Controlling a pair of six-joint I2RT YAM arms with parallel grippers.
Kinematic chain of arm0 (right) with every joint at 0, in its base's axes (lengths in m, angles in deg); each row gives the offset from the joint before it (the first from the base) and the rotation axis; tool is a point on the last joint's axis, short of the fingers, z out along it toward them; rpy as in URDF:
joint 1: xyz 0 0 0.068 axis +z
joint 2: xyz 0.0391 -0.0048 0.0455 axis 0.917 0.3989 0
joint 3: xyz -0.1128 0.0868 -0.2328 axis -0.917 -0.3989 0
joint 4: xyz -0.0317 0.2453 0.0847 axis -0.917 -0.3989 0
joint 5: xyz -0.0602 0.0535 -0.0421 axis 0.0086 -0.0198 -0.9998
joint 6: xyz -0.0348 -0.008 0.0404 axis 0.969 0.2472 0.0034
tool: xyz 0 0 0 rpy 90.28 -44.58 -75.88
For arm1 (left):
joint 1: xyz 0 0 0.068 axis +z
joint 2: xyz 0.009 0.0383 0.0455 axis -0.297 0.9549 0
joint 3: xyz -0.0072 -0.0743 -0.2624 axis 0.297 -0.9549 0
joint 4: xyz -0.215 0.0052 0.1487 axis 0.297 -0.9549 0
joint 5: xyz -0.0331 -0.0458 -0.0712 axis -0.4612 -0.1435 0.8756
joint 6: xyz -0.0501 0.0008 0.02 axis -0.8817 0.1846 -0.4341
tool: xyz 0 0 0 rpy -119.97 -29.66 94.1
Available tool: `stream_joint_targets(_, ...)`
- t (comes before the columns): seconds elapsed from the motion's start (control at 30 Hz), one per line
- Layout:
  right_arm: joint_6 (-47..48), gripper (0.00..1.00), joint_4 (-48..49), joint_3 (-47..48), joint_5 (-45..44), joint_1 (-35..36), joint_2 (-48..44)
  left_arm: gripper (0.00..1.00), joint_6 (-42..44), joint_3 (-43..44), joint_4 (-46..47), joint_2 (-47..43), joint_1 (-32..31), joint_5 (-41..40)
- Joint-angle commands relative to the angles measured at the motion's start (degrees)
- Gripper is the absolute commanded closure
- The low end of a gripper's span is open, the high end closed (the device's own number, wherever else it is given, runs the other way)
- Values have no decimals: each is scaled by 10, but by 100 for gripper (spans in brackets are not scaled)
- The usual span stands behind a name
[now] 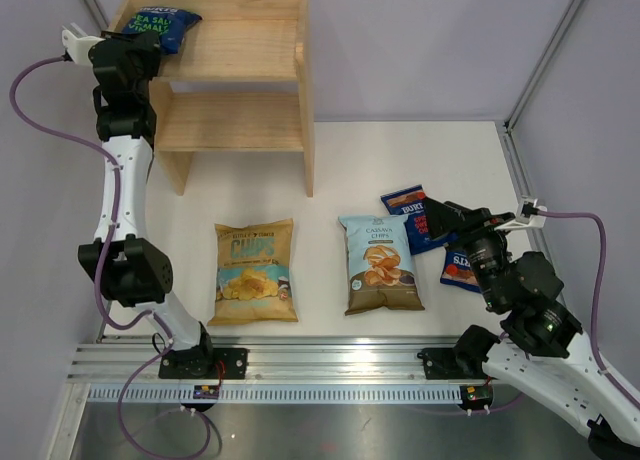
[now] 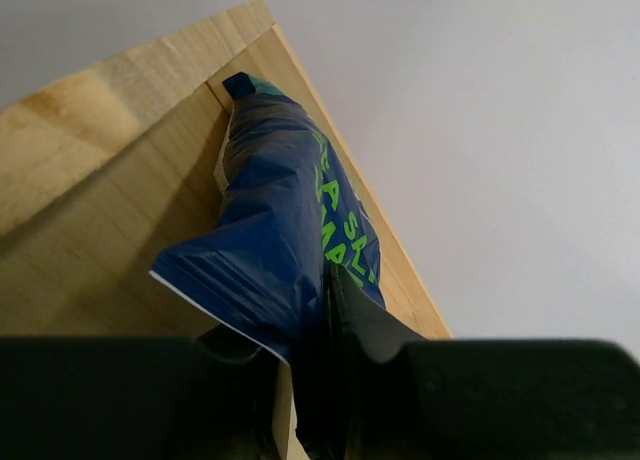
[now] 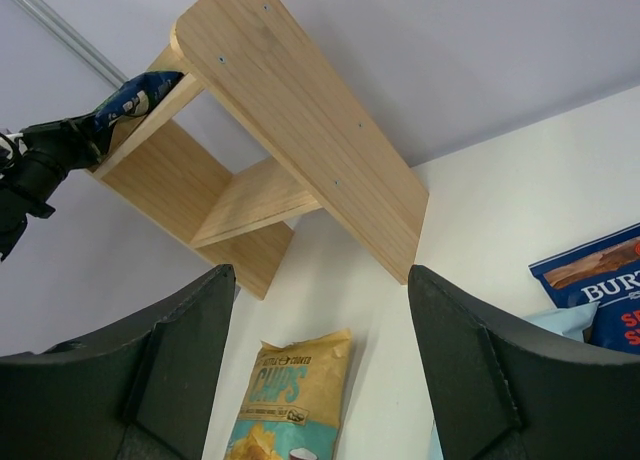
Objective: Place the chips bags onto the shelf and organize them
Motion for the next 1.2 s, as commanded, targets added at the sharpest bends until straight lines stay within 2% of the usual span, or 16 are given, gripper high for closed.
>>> stream_joint_targets(0.0, 13, 22, 4, 3, -29, 3, -6, 77, 17, 10, -12, -9, 3, -24)
stream_joint_targets(0.17, 13, 22, -4, 10, -26, 3, -7, 53, 46, 16, -44, -32, 3, -36)
stream_joint_targets(0.23, 11, 22, -4, 10, -25, 3, -9, 47, 57, 47, -72, -30, 3, -38)
stream_joint_targets(0.43, 3, 22, -10, 13, -22, 3, -6, 45, 91, 134, -210, -11, 4, -49)
stream_joint_targets(0.53, 0, 22, -9, 14, -20, 3, -3, 45, 92, 146, -240, -7, 12, -38)
stream_joint_targets(0.7, -3, 22, -14, 16, -16, 3, -3, 62, 73, 155, -263, 0, 32, 11)
stream_joint_targets(0.8, -5, 22, -14, 11, -17, 3, -10, 67, 71, 162, -269, 9, 39, 32)
stream_joint_targets(0.83, -5, 22, -13, 10, -19, 3, -12, 74, 70, 167, -283, 13, 40, 35)
stream_joint_targets(0.87, -6, 22, -14, 8, -20, 3, -13, 76, 70, 172, -291, 16, 40, 34)
stream_joint_targets(1.07, -5, 22, -16, 12, -22, 3, -18, 86, 91, 150, -294, -4, 41, 2)
stream_joint_targets(1.17, -8, 22, -18, 11, -21, 3, -17, 86, 94, 131, -285, -16, 41, -7)
